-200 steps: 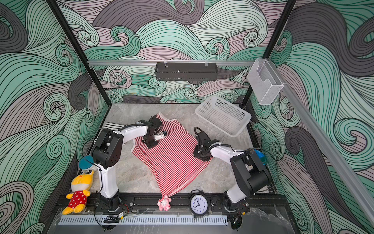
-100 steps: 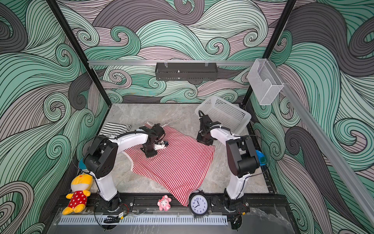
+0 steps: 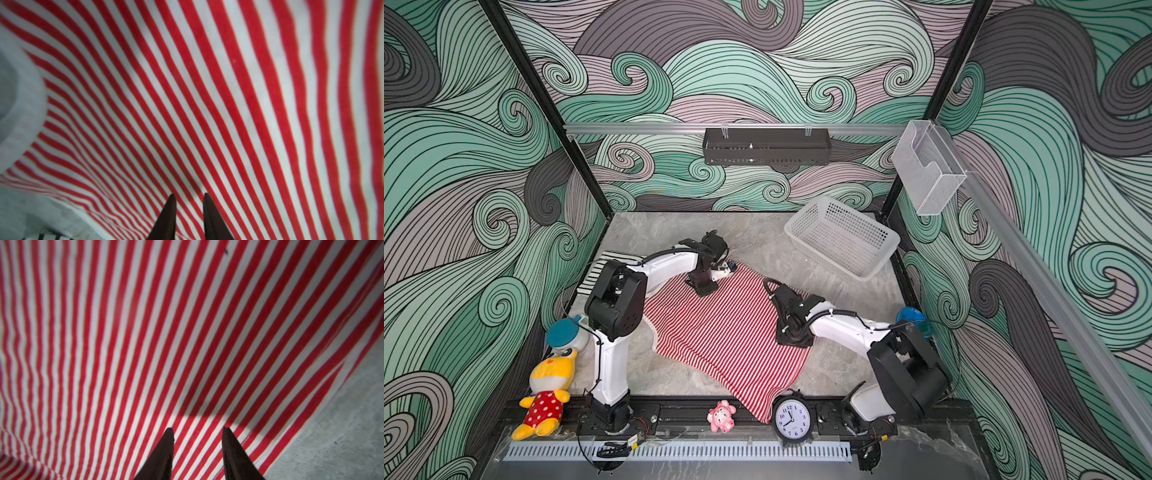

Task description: Fold and stack the tank tops

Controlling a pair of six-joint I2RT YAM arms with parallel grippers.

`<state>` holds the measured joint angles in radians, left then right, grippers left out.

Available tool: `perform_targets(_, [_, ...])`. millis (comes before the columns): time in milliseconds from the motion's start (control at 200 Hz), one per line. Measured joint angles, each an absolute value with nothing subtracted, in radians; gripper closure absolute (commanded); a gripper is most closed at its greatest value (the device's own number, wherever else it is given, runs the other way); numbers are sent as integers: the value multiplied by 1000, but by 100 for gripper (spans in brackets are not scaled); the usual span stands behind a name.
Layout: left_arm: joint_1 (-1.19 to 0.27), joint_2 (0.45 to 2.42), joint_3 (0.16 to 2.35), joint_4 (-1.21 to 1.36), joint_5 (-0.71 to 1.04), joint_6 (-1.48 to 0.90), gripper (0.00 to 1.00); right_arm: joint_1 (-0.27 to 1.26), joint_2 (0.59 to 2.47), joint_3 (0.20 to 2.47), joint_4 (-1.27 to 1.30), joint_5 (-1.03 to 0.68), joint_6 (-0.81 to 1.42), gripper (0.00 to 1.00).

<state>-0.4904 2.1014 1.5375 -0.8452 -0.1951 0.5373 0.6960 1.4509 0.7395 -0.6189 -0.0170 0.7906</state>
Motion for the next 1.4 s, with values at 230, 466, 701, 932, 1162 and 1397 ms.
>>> perform_targets(230, [-448,2134,1591,-836,-192,522,73,678,1501,752,-613,-9,820,59])
perform_targets(466, [-406,2152,1617,-838,-194,495,73,533,1648,894,-620,-50,775,59])
perform_targets(701, [-400,2152,1617,-845,-200,459,73,374,1869,1181,-653,-57,646,59])
perform_targets(932, [-406,2077,1495,-812,-193,432,72,310,2011,1387,-701,-64,558,59])
perform_targets(1162, [-408,2052,1469,-797,-207,405,72,330,1869,1274,-687,-89,542,56])
perform_targets(1397, [-408,1887,1452,-781,-194,391,71,355,1625,1188,-656,-83,549,55])
